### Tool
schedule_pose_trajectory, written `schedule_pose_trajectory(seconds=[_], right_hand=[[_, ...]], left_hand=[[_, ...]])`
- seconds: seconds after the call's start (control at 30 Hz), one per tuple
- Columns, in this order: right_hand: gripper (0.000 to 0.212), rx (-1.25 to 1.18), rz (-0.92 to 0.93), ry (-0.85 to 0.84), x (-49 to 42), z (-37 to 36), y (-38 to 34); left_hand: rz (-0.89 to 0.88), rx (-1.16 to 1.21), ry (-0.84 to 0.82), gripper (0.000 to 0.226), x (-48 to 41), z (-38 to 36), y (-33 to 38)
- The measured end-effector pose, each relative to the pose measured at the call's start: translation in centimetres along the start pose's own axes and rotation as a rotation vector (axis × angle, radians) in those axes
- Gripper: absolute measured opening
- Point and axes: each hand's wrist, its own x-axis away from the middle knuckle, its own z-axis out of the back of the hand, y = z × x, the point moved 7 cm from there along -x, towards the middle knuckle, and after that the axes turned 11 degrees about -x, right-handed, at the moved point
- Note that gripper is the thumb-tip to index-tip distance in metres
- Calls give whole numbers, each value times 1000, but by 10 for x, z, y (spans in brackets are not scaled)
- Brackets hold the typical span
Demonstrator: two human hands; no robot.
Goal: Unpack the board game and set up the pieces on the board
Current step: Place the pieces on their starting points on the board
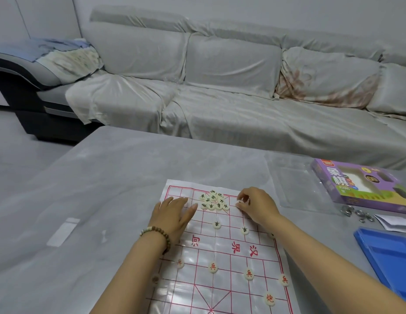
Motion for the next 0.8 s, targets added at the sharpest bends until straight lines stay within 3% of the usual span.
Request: schedule_pose_trajectory(seconds=[0.13,0.2,0.33,0.47,0.6,0.8], right_hand=[[17,-200,39,66,-13,1,-36],[20,-293,82,-5,-18,-15,-69],[21,-270,168,-162,-27,-64,-122],[24,-223,186,-189,-33,-90,-138],[34,-329,123,-146,-33,-96,-133],[22,-245,0,-4,-33,-98,-124]], left_hand=[[47,-44,-34,48,4,4,-31],[67,-59,-69,48,6,2,-43],[118,-92,-168,54,14,-3,-61],[105,-127,-197,52,21,1,-67],[109,-107,-200,53,23,2,-72],[126,-72,-198,56,23,2,-72]])
